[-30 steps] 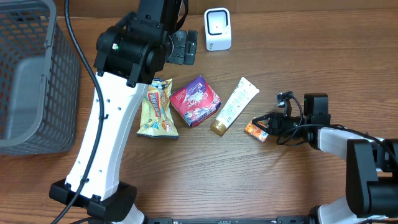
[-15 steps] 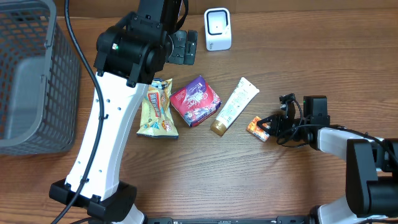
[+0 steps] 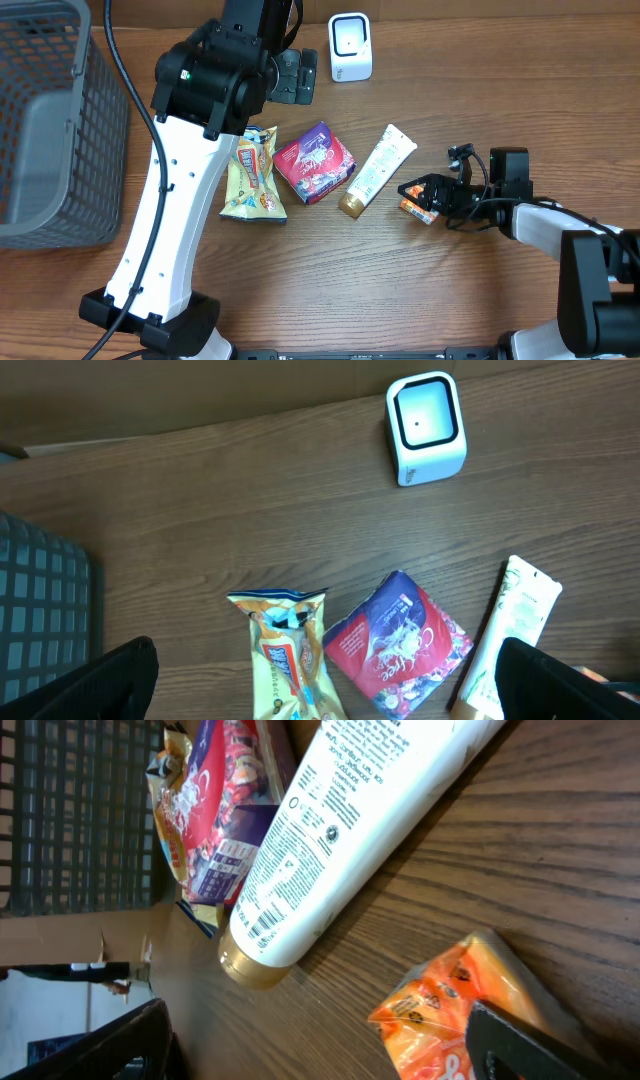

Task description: Scan the item barcode

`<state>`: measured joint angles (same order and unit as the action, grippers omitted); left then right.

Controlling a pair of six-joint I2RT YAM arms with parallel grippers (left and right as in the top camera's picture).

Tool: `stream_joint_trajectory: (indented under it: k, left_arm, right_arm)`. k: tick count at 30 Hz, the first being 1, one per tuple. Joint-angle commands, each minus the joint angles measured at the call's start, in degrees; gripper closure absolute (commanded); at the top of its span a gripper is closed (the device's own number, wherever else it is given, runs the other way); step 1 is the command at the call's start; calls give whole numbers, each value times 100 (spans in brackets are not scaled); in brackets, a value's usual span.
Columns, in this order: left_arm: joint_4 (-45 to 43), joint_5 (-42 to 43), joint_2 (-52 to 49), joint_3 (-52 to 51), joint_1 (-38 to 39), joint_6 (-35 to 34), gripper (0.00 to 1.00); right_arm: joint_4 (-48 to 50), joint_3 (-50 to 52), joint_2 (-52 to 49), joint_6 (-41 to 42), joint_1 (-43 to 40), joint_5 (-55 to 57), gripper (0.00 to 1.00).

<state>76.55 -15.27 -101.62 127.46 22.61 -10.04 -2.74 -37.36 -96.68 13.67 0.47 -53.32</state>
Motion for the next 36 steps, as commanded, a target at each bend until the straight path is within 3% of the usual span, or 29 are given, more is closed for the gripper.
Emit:
stream_joint_trajectory:
  k: [1, 9, 14, 16, 18, 22, 27, 36]
  left_arm:
    - [-4, -70, 103, 68, -20, 105, 0]
    - [-7, -146, 103, 68, -20, 105, 0]
    - [-7, -146, 103, 68, -20, 103, 0]
    - [-11, -173, 103, 68, -20, 103, 0]
    - [-13, -374, 103, 68, -22, 105, 0]
    - [-188, -1303, 105, 68, -22, 76, 0]
    - [-262, -1366, 103, 68, -20, 57, 0]
    - [-529, -1370, 103, 68, -20, 66, 0]
  right_arm:
    - [-380, -304, 380, 138, -7, 118, 1]
    - [-1766, -1016, 1502, 590, -7, 483, 0]
    - [-1895, -1071, 1982, 815, -7, 511, 0]
    - [-1882, -1071, 2006, 743, -17, 660, 6]
    - [-1799, -1071, 2006, 765, -11, 660, 0]
    - [-2376, -1075, 2013, 2181, -7, 1360, 0]
    - [-3987, -1388, 2046, 3770, 160, 3488, 0]
    - [-4232, -1727, 1611, 4765, 957, 4656, 1]
